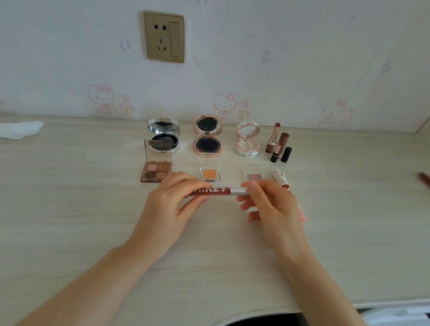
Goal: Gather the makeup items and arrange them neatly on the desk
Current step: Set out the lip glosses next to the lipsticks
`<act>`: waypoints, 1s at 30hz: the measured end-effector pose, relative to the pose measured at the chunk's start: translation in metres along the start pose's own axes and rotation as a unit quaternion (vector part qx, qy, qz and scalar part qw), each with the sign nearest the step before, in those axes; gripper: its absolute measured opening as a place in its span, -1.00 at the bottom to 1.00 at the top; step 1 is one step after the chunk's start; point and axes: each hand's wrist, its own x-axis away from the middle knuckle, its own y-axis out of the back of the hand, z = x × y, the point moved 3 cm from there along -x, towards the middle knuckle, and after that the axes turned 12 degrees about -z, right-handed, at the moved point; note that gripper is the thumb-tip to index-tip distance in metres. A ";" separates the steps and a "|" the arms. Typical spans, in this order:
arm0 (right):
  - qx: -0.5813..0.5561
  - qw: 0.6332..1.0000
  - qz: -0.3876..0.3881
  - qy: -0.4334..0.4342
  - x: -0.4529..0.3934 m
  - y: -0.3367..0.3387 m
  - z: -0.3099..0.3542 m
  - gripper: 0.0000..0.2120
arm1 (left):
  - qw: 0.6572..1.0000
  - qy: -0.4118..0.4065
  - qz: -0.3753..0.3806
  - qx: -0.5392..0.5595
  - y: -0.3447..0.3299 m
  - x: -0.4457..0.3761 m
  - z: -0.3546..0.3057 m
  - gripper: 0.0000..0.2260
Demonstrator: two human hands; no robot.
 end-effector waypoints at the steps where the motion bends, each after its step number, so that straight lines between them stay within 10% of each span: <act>1: 0.010 1.000 -0.001 0.001 0.000 -0.001 -0.001 -0.87 | 1.000 -0.002 0.000 -0.001 0.000 0.000 0.000 -0.81; 30: 0.006 0.999 -0.001 0.038 -0.001 -0.001 0.003 -0.91 | 1.000 0.006 0.005 0.016 0.001 0.000 -0.003 -0.80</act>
